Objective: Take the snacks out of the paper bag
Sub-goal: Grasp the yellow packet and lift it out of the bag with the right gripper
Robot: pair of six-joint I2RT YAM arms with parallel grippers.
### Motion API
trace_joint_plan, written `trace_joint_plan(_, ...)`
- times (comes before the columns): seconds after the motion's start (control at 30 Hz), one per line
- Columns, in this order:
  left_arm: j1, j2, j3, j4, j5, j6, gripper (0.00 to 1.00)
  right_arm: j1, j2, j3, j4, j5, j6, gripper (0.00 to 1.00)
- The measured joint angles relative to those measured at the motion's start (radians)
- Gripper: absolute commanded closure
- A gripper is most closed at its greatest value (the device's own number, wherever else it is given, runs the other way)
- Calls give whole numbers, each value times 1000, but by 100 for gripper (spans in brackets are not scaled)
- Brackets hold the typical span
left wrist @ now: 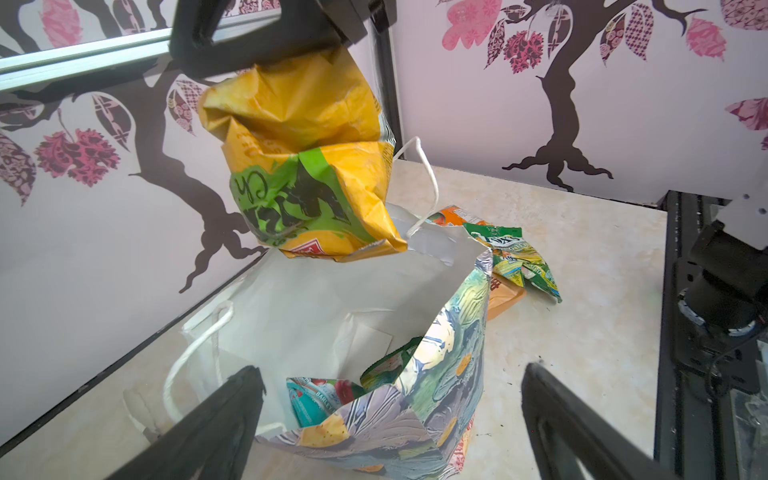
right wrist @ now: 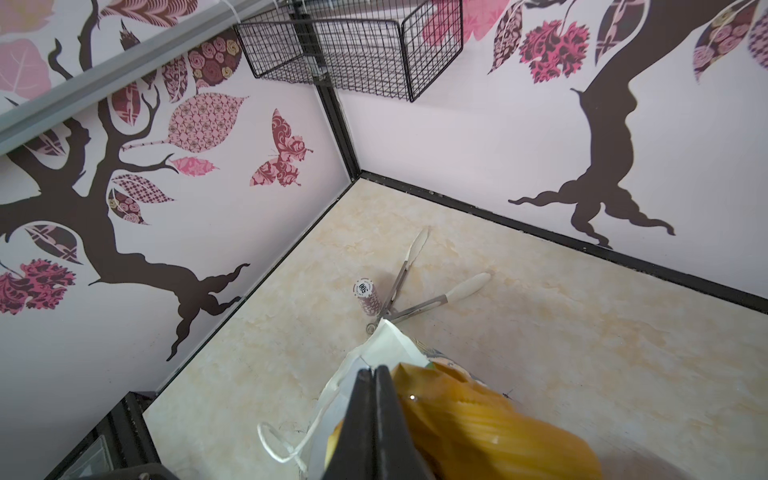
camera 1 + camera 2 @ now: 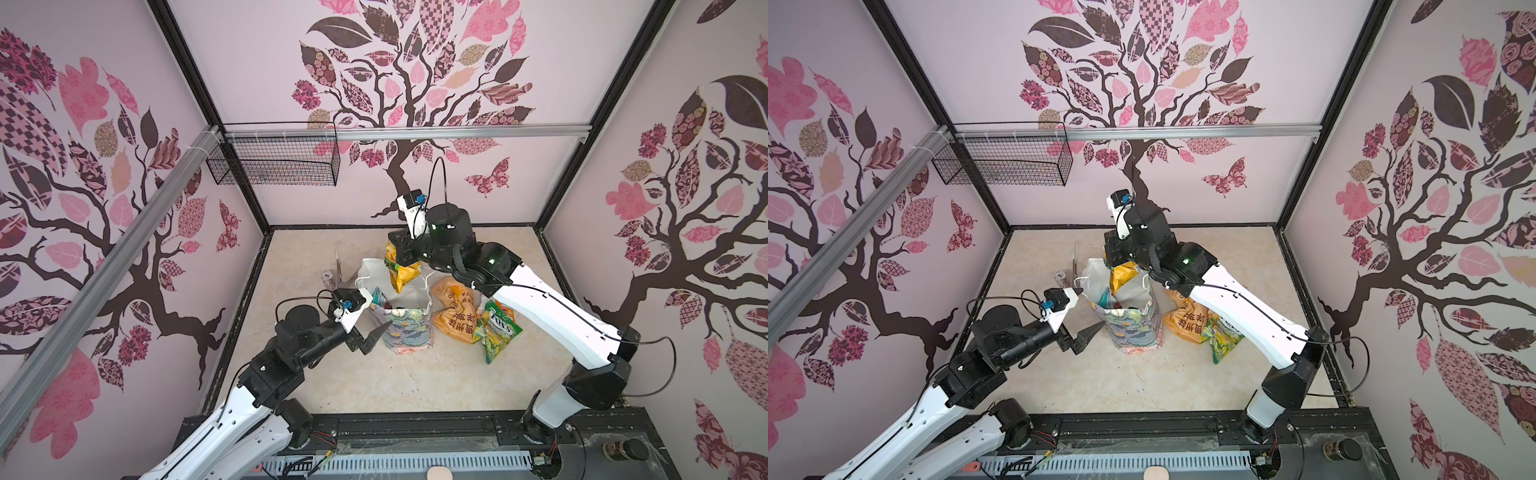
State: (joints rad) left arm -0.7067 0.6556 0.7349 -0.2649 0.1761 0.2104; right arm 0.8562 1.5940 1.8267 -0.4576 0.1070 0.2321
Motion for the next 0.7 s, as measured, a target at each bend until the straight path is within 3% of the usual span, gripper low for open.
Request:
trace_joint_plan(0.5,0,33,0,0,180,-1,2,-10,-162,-32,96,302,-119,100)
trace_joint_plan(0.7,0,66,0,0,255,-4,2,-90,-215,-137,148,393,-166,100)
